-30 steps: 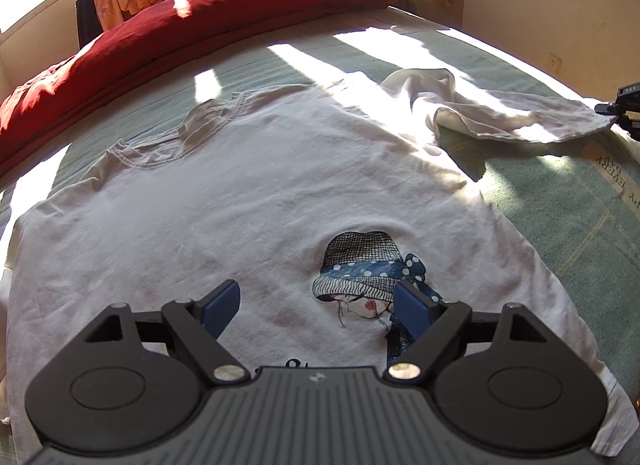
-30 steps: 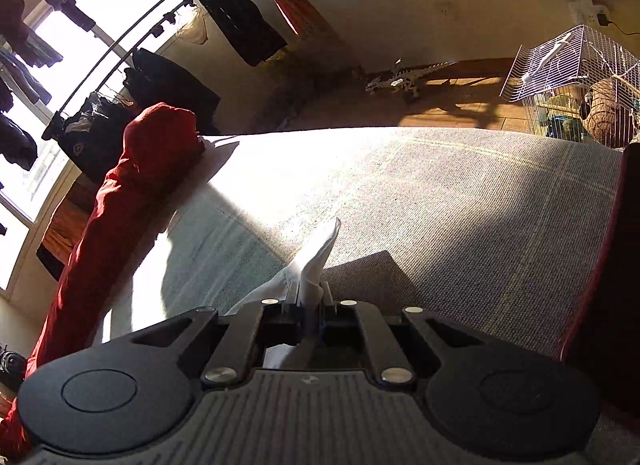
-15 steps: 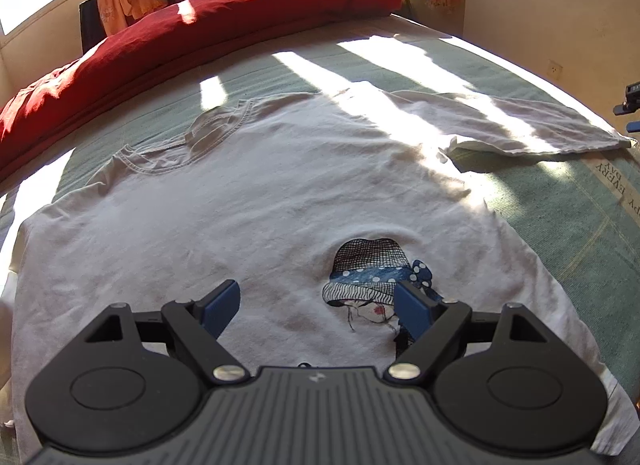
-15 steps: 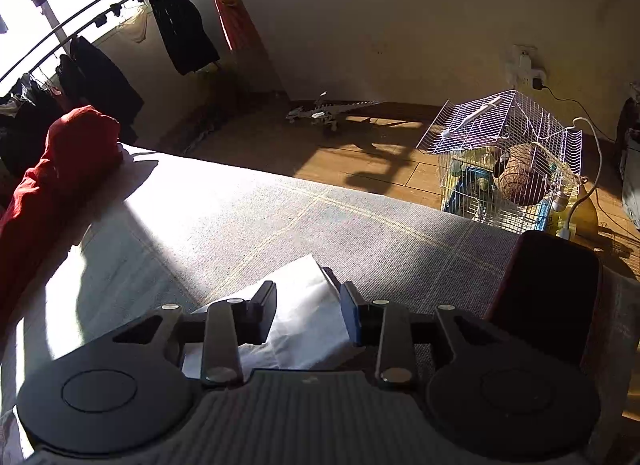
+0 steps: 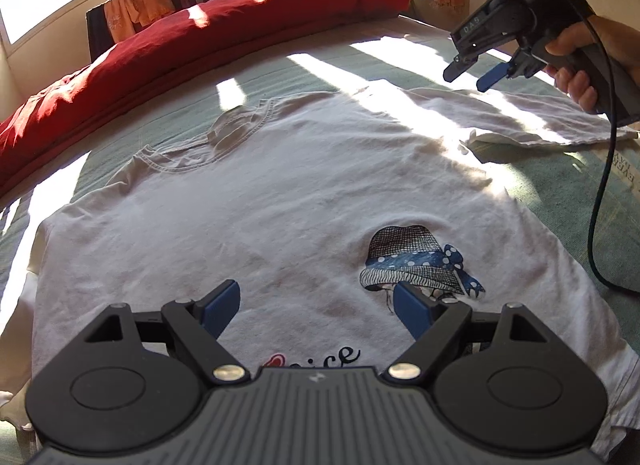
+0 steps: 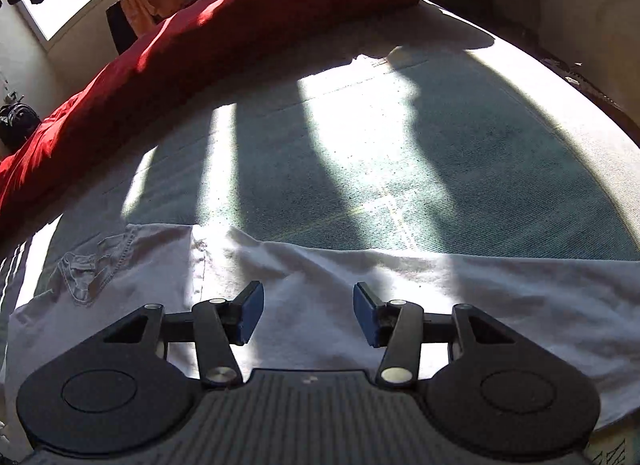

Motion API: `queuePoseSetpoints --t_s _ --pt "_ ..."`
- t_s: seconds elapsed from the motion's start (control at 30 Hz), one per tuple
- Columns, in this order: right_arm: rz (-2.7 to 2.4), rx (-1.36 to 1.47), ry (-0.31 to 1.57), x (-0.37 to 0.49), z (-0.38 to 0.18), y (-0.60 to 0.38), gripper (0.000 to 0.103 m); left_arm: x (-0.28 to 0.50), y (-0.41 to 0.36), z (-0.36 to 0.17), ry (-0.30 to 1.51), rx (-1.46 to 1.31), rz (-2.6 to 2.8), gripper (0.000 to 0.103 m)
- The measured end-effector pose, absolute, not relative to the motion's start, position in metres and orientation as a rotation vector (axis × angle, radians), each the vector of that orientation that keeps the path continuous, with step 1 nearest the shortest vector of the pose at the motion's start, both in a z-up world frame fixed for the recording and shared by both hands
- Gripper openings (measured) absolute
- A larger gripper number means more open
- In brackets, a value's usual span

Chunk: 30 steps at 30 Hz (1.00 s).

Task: Fold clothes

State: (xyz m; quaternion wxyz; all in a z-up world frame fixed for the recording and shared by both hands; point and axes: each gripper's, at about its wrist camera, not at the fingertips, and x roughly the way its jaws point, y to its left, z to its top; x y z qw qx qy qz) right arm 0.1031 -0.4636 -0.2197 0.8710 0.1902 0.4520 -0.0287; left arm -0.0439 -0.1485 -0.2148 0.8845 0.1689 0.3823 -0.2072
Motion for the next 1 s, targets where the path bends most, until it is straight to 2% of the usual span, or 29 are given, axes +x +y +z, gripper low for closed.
queuePoseSetpoints --t_s 0.13,0.23,0.33,0.43,0.67,0.83,0.93,1.0 --pt "-0.085 0.378 1.032 0.137 -0.238 -0.432 0.056 -0.043 -0.133 -0.214 0.786 0.326 -0.432 0.084" --pt "-0.15 0.25 1.038 0.156 -0.246 -0.412 0.06 -0.041 -0.123 -0.215 0.793 0.31 -0.419 0.084" --pt "-0.202 0.196 1.042 0.175 -0.252 -0.409 0.068 -0.042 -0.113 -0.217 0.799 0.304 -0.408 0.084" --pt "-0.274 0.149 1.018 0.19 -0.25 -0.411 0.069 -0.044 -0.103 -0.214 0.797 0.287 -0.402 0.084" --pt "-0.151 0.343 1.043 0.17 -0.218 -0.403 0.071 -0.048 -0.089 -0.209 0.787 0.271 -0.392 0.084" --pt "-0.169 0.307 1.147 0.181 -0.242 -0.379 0.071 -0.049 -0.087 -0.209 0.785 0.271 -0.396 0.084" --pt "-0.202 0.282 1.106 0.194 -0.25 -0.377 0.084 -0.048 -0.084 -0.21 0.79 0.28 -0.383 0.084" --pt "-0.208 0.275 1.061 0.204 -0.25 -0.379 0.087 -0.047 -0.081 -0.211 0.798 0.278 -0.368 0.084"
